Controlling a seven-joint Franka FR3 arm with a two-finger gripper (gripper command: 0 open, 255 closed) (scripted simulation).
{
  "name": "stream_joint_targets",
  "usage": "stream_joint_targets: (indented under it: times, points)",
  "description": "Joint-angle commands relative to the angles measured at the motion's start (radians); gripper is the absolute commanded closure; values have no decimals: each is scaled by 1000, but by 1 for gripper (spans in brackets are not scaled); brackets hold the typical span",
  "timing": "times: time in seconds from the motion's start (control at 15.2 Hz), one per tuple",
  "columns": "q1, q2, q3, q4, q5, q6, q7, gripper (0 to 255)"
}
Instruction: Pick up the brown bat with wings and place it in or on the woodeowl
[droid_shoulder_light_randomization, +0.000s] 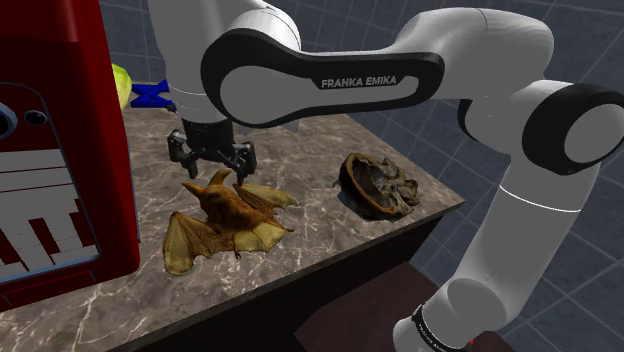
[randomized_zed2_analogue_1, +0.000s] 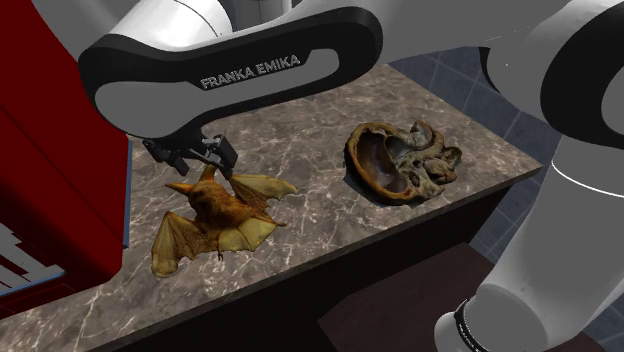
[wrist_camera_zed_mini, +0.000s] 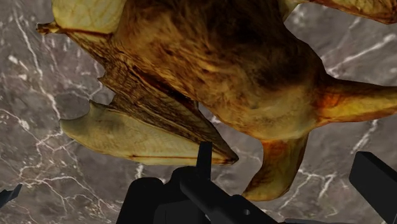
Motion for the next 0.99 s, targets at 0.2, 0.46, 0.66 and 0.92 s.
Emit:
stream_joint_targets:
  times: [0.2, 0.46, 0.66, 0.92]
  points:
    - [0, 0, 0, 0, 0, 0, 0, 255]
    - [0, 0, 0, 0, 0, 0, 0, 255]
    - [2, -1, 1, 13, 1, -13, -3, 255]
    - [11, 1, 3, 68, 3, -65, -14, 255]
